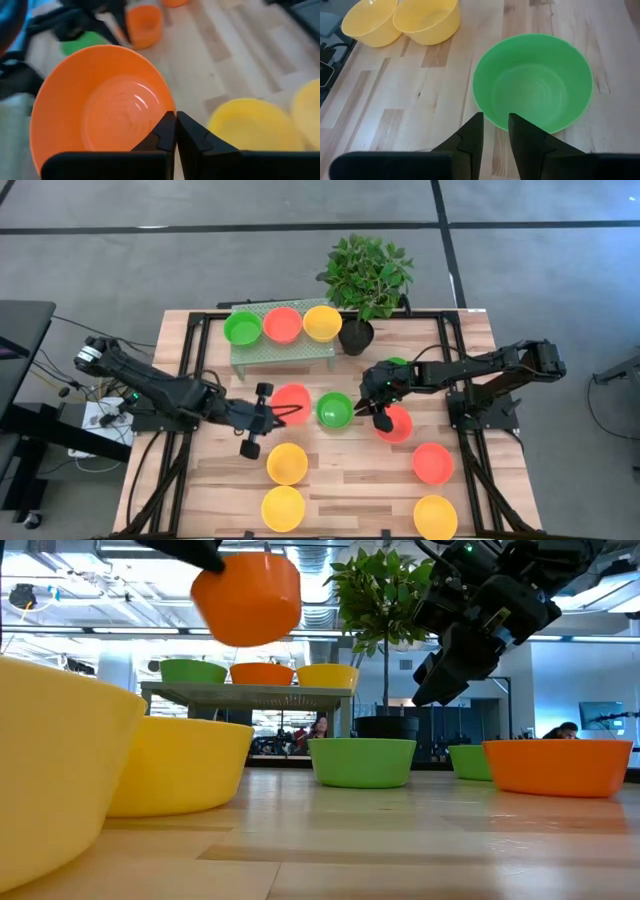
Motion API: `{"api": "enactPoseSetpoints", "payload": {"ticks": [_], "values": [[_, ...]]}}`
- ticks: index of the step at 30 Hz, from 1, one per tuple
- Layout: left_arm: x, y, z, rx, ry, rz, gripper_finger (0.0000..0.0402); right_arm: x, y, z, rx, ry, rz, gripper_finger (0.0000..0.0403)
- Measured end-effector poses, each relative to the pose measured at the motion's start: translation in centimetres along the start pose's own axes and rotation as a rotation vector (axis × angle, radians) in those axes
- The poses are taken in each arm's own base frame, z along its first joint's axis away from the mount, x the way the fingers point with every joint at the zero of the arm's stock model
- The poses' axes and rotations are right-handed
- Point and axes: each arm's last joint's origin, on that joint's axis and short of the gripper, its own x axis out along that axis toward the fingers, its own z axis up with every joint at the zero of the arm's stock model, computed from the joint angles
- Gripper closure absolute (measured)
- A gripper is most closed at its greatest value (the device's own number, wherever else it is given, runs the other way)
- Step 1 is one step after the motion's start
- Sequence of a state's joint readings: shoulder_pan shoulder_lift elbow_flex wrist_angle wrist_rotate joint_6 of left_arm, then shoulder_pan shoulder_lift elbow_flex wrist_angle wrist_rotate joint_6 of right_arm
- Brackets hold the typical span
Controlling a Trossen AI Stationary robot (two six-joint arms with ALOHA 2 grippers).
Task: Pick & Place Mini bowls
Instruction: Stack the orange bowl on the orange bowl on the shelf
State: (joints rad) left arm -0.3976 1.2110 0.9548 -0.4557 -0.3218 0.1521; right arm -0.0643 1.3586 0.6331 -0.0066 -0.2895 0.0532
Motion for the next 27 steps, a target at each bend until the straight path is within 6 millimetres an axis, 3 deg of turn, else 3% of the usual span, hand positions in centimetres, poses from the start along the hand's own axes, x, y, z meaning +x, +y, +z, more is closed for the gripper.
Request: {"api": "enactPoseSetpoints", "payload": {"ticks": [5,11,21,27], "values": [[-1.3,2.7,1.5,0.043,0.038,0.098,0.0394,0.0,0.0,0.0,-0.001,-0.003,-0.002,0.0317],[-1.5,6.9,1.6,0.117,0.086,0.205,0.0394,0.0,0.0,0.0,-0.001,-0.003,-0.002,0.0317],[-1.8,14.9,-2.6,-0.094,0.219,0.307,0.0394,0.0,-0.1,0.0,-0.001,-0.003,-0.004,0.0317],[-2.4,17.4,-4.2,-0.181,0.222,0.327,0.0394,0.0,-0.1,0.0,-0.009,-0.003,-0.005,0.0317]]}}
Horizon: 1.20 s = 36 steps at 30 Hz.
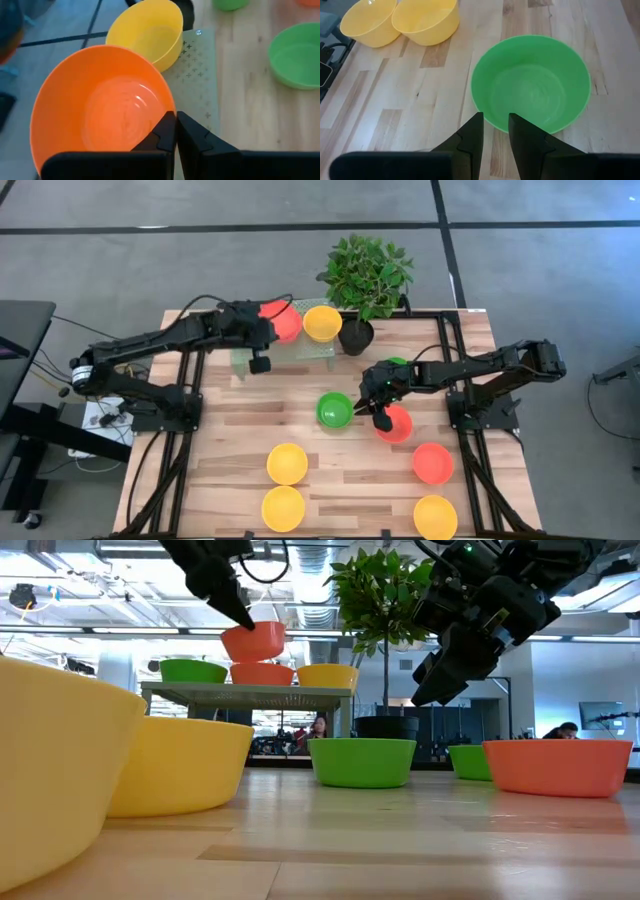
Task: Pick & Place Mini bowls
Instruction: Stack the orange bowl on the orange bowl on the shelf
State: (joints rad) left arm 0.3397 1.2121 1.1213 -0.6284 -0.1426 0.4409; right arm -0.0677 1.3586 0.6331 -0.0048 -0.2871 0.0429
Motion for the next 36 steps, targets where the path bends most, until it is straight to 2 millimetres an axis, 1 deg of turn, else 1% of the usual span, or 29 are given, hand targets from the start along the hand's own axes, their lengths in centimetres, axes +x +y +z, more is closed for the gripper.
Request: {"api": "enactPoseSetpoints", "payload": {"ticks": [3,8,14,22,36], "values": [[0.1,0.4,0.0,-0.016,-0.033,-0.034,0.0394,0.0,0.0,0.0,0.000,0.000,0.000,0.0317],[0.1,0.6,0.5,0.010,-0.088,-0.016,0.0394,0.0,0.0,0.0,0.000,0.000,0.000,0.0317],[0.2,0.9,0.2,-0.004,-0.077,-0.004,0.0394,0.0,0.0,0.0,0.000,0.000,0.000,0.0317],[1.3,0.7,-1.3,-0.016,-0.020,-0.011,0.0394,0.0,0.0,0.0,0.000,0.000,0.000,0.0317],[1.5,0.6,-1.4,-0.009,-0.024,-0.009,0.0387,0.0,0.0,0.0,-0.001,0.000,0.000,0.0317]]}}
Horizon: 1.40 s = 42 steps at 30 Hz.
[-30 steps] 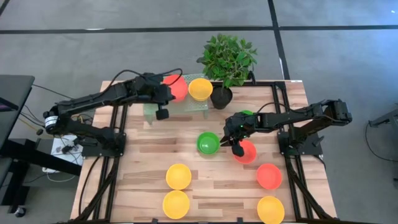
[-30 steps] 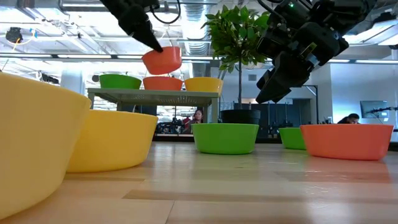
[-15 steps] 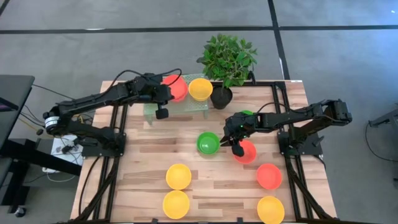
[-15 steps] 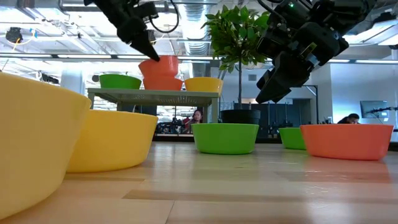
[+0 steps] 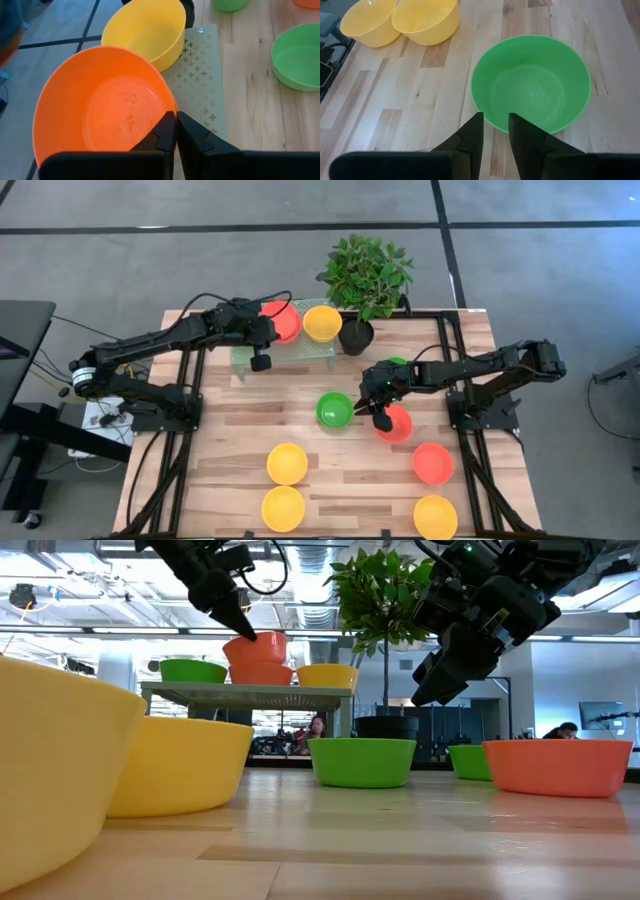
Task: Pick & Place Mini bowls
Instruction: Stack the orange bowl on the orange bowl on the shelf, then stack the green bowl on the green bowl on the shelf
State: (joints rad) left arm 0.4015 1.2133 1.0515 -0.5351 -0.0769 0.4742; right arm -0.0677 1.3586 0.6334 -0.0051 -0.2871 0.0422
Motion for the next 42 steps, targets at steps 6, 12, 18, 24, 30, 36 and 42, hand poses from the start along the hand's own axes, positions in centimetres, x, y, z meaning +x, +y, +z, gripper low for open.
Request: {"api": "enactPoseSetpoints", "payload": {"ticks": [6,12,18,24,30,36,42], "values": [[0.3,0.0,0.0,0.001,0.001,0.000,0.0364,0.0,0.0,0.0,0.000,0.000,0.000,0.0317],[2.0,-0.1,0.2,0.003,0.017,-0.006,0.0329,0.0,0.0,0.0,0.001,0.002,-0.001,0.0317],[1.9,-0.2,0.5,0.011,0.020,0.060,0.0301,0.0,0.0,0.0,0.001,0.002,0.000,0.0317],[0.0,-1.6,1.6,0.048,-0.062,0.039,0.0296,0.0,0.0,0.0,0.001,0.002,0.000,0.0317],[-1.9,-4.6,3.1,0.015,-0.172,-0.048,0.0295,0.1,0.2,0.4,-0.014,-0.036,0.007,0.0317],[-2.9,-9.1,4.3,-0.010,-0.239,-0.294,0.0295,0.2,0.7,1.0,-0.045,-0.097,0.025,0.0317],[-3.7,-12.6,4.7,0.080,-0.255,-0.391,0.0295,0.5,2.3,0.9,-0.075,-0.093,0.070,0.0317]]}}
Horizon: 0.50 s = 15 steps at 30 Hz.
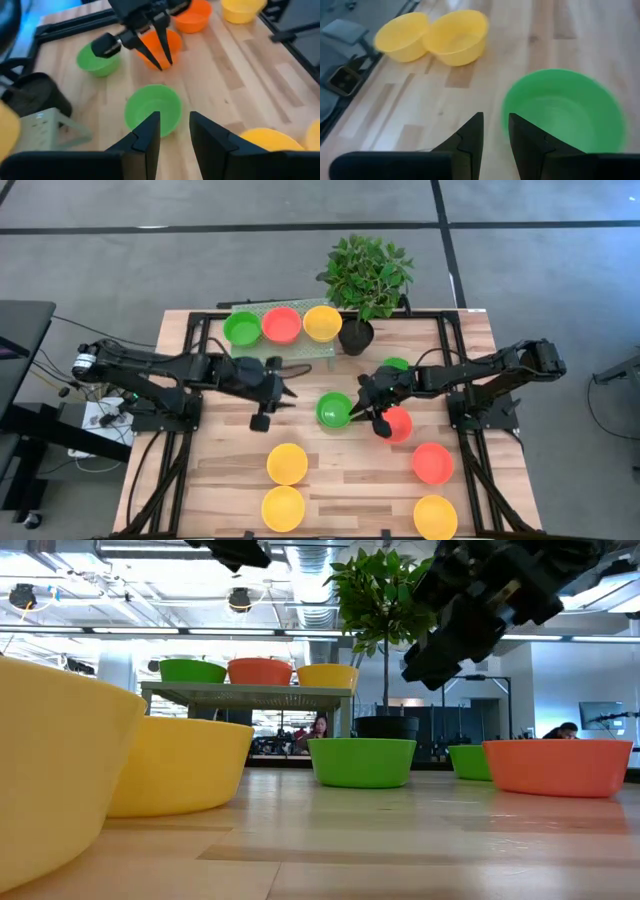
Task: Pick & Place Mini bowls
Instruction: Stack the green bowl on the green bowl on the shelf
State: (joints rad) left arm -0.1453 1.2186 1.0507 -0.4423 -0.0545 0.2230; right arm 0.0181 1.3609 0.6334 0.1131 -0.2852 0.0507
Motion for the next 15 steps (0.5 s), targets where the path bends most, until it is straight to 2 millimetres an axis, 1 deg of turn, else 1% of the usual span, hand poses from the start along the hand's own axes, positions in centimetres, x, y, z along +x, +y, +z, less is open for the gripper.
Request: {"api": "enactPoseSetpoints", "payload": {"ticks": [3,7,10,15], "values": [[0.0,-0.8,0.2,0.014,-0.009,-0.022,0.0295,0.5,1.0,0.0,-0.033,-0.006,-0.012,0.0317],[-0.1,-1.0,0.2,-0.012,-0.010,-0.028,0.0295,2.0,1.8,-0.3,-0.099,-0.026,-0.089,0.0317],[-0.1,-1.0,0.2,-0.043,-0.009,-0.027,0.0295,3.2,1.8,-0.8,-0.173,0.013,-0.132,0.0317],[-0.1,-1.0,0.2,-0.045,-0.008,-0.028,0.0295,4.6,1.2,-0.9,-0.159,0.100,-0.192,0.0317]]}}
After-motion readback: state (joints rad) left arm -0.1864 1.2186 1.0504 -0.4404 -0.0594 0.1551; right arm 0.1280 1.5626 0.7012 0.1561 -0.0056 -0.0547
